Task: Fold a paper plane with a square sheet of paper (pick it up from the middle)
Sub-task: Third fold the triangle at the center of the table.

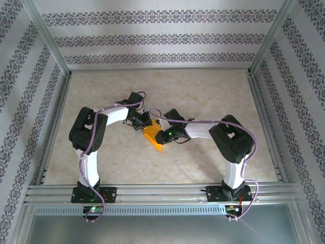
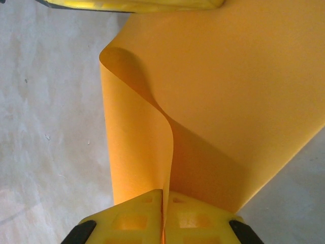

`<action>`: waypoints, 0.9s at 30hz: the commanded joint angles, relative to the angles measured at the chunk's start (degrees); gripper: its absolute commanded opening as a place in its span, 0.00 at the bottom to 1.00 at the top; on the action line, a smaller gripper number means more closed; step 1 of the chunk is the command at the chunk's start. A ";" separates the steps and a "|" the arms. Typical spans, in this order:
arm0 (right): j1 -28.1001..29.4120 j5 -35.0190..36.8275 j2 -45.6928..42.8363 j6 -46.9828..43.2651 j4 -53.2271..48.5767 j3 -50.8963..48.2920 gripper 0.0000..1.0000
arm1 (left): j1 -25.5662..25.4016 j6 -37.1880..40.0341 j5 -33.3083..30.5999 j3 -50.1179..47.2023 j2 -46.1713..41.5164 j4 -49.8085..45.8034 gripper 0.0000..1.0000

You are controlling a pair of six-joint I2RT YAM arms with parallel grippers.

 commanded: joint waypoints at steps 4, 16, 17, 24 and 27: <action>-0.22 2.54 1.41 0.41 -2.51 1.04 0.09 | -1.05 0.64 -1.97 0.37 0.62 -3.52 0.07; -0.24 3.03 1.88 0.68 -3.41 0.86 0.09 | -0.51 -8.79 -7.57 -10.31 -17.95 7.35 0.24; -0.28 3.09 1.88 0.71 -3.53 0.81 0.09 | -0.55 -9.93 -7.49 -11.98 -19.08 8.34 0.24; -0.28 3.03 2.14 0.83 -3.79 0.87 0.09 | -2.99 -17.63 -3.87 -20.80 -23.44 16.90 0.18; -0.37 3.05 2.38 0.94 -3.89 0.90 0.09 | -5.12 -19.92 -3.95 -22.36 -23.21 19.03 0.16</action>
